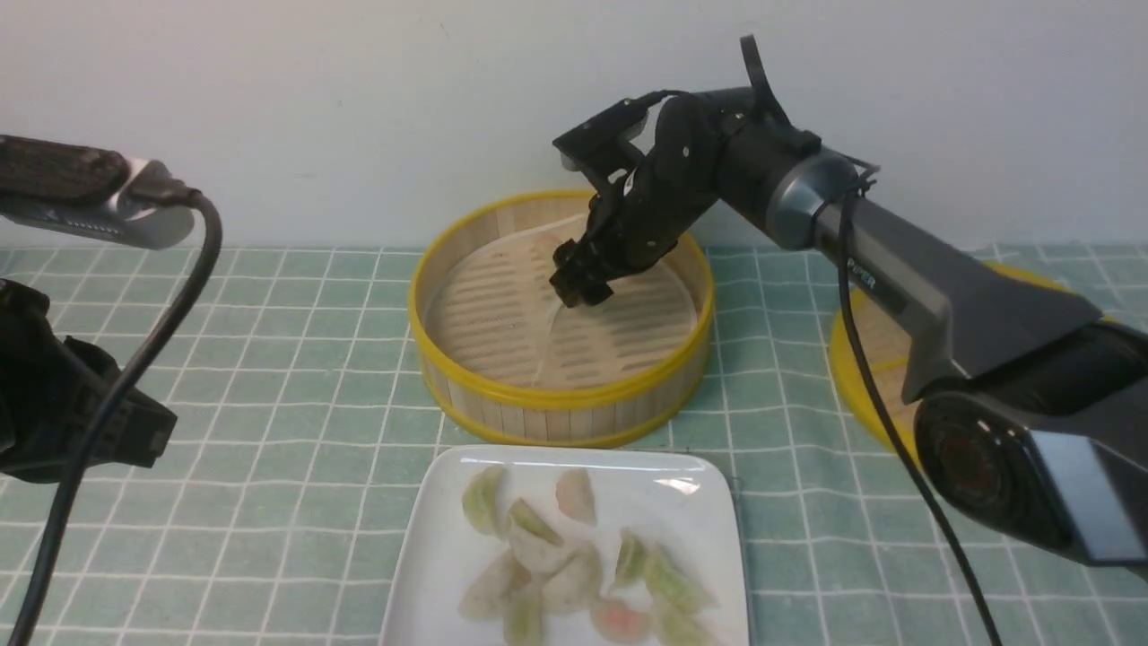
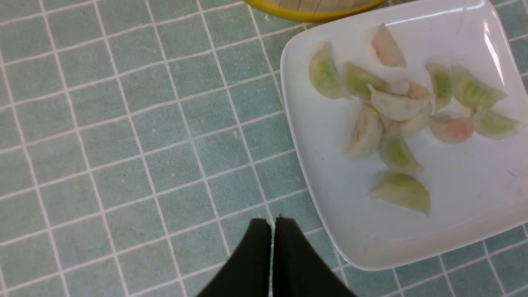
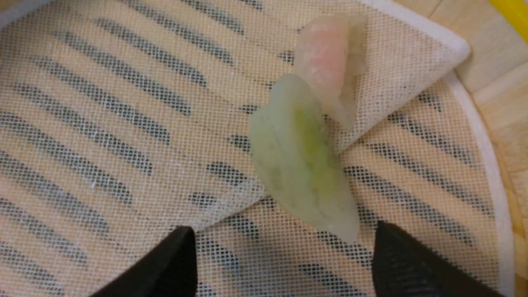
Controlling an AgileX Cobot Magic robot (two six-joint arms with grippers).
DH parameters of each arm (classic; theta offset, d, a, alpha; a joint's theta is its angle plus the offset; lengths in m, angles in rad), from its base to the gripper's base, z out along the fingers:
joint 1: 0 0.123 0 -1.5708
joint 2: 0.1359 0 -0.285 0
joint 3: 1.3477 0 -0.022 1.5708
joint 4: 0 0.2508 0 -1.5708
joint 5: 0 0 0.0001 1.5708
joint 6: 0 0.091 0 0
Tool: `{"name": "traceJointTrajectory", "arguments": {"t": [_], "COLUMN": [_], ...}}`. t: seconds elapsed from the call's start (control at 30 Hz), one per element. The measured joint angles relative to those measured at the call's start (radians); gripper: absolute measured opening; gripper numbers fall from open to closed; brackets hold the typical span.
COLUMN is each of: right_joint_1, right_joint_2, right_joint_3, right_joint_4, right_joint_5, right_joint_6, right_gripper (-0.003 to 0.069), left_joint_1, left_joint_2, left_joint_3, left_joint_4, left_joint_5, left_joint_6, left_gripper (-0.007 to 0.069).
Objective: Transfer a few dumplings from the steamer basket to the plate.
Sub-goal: Use the left arm to grab a dumpling from the steamer
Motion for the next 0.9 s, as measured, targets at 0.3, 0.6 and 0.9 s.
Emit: {"name": "traceJointTrajectory", "arguments": {"t": [0.3,0.6,0.9], "right_joint_1": [0.0,0.0,0.0], "right_joint_2": [0.001,0.025,-0.069], "right_joint_3": [0.0,-0.005,-0.07], "right_joint_4": [-0.011,-0.038,-0.03], "right_joint_5": [-0.003,0.011,0.193], "right_joint_6": [0.003,-0.035,0.175], "right_gripper": [0.0566,0.0566,0.0566], "left_joint_1": [0.0,0.0,0.0], "left_joint_2": [0.0,0.0,0.017], "left_joint_3": [0.0,0.0,-0.007], "left_joint_4": [0.002,0.002,-0.016], "left_joint_5": [-0.021,-0.021,-0.08], "left_joint_6": [-0.001,-0.001,-0.027], "left_gripper": [-0.0006,-0.0006,-0.0006]}}
